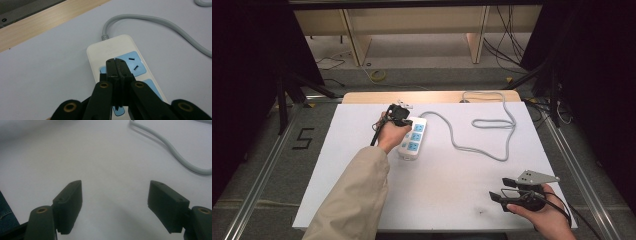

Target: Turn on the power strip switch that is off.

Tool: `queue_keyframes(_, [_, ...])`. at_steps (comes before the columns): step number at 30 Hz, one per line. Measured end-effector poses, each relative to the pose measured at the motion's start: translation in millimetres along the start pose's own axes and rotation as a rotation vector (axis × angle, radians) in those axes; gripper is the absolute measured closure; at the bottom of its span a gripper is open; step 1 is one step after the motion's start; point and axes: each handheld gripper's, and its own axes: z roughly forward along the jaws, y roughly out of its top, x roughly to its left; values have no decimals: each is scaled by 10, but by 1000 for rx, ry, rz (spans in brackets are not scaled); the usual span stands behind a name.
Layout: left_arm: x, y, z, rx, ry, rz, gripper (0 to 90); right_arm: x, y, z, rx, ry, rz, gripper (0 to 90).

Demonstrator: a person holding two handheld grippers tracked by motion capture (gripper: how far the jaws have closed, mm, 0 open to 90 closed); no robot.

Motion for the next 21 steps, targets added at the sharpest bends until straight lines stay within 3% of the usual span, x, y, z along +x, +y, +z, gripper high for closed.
queue_keyframes(11, [3, 21, 95, 8, 6, -9, 898, 1, 0, 1, -3, 9, 3, 283])
queue_keyframes(14, [-11, 46, 108, 17, 25, 24, 898, -3, 0, 4, -2, 11, 4, 283])
queue_keyframes(21, [0, 97, 133, 22, 32, 16, 898, -1, -1, 0, -3, 12, 2, 283])
